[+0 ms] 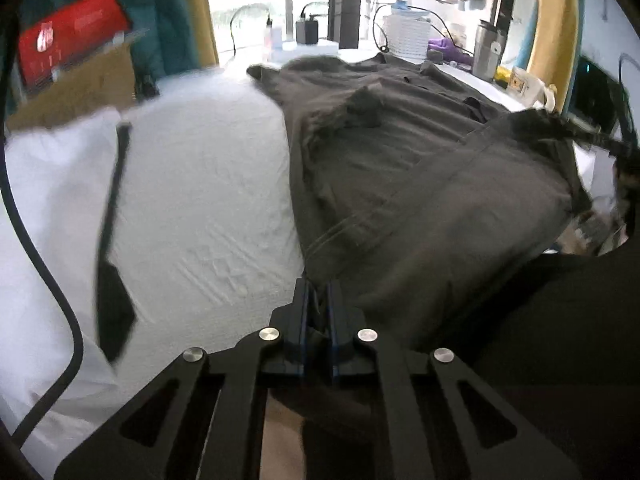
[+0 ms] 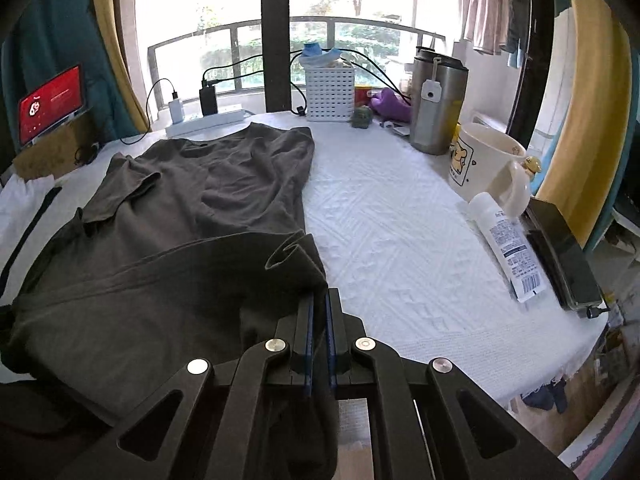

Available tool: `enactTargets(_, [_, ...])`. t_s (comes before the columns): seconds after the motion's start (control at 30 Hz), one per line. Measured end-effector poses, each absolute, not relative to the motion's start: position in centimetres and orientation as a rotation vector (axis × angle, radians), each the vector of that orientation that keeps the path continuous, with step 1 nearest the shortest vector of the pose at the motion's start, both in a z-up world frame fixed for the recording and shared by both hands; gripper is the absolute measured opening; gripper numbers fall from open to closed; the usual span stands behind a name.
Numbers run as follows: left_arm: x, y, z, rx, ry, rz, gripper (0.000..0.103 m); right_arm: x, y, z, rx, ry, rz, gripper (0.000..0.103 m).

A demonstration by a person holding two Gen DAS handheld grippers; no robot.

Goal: Fold small clothes
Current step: 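Lift the hem with both grippers and fold it toward the collar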

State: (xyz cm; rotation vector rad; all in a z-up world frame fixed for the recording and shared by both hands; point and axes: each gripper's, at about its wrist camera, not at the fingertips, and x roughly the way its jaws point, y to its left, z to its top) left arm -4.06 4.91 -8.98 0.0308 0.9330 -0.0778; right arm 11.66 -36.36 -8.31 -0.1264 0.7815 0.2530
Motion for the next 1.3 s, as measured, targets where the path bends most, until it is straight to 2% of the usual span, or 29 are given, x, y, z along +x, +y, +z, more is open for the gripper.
enactTargets(0.4, [-4.6,5.0,1.3,0.008,0.626,-0.075,0.006,10.5,-37.3,-5.2,-0.093,0.698,0.264,0.005])
enactTargets(1.3, [-3.4,5.4,10.5,0.07,0.277,-0.016,0.006,7.5,-39.4,5.3,-0.083,0.408,0.241,0.005])
